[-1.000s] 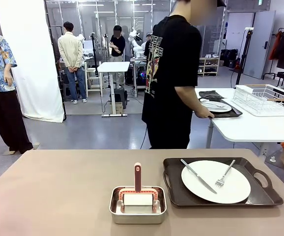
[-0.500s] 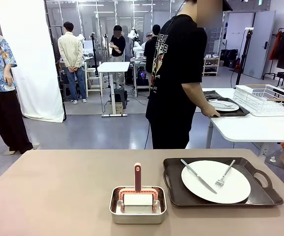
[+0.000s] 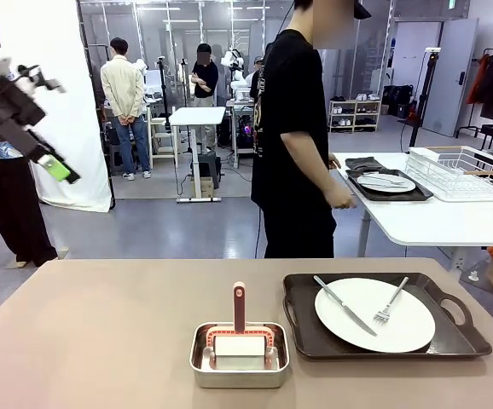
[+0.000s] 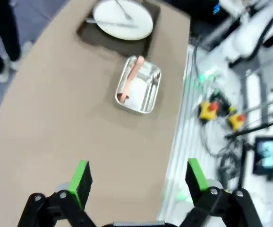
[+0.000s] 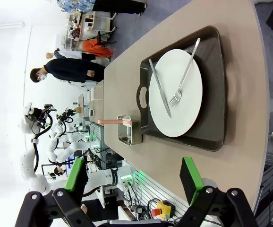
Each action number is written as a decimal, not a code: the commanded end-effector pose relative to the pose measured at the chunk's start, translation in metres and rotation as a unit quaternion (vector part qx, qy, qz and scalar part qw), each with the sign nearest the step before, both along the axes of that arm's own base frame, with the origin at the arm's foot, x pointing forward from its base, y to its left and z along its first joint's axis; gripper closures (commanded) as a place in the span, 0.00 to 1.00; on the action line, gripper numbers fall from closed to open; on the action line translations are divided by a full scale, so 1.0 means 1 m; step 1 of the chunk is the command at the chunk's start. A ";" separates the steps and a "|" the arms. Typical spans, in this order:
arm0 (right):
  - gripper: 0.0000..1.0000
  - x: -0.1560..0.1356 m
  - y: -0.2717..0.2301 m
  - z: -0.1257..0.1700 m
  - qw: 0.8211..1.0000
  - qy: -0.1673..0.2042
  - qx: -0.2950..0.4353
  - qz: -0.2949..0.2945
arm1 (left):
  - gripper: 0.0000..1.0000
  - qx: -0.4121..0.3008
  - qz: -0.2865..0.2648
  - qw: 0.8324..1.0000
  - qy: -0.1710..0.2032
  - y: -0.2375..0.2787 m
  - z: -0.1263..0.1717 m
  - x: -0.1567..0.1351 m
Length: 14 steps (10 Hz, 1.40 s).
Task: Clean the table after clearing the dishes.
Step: When the left (or right) Handle tray is removed, use the left hand (or right hand) to clean the left (or right) side of the table with the Lint Roller.
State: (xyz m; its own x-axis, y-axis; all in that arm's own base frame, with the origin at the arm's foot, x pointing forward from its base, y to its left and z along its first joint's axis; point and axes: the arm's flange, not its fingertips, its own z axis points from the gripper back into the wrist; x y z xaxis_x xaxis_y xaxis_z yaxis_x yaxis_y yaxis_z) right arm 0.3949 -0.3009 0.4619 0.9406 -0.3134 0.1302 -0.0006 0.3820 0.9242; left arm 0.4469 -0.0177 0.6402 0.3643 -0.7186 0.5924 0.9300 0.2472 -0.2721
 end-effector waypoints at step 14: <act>0.00 0.000 0.002 0.003 1.000 0.003 0.000 -0.004 | 0.00 0.181 -0.216 0.943 -0.175 -0.165 -0.052 -0.103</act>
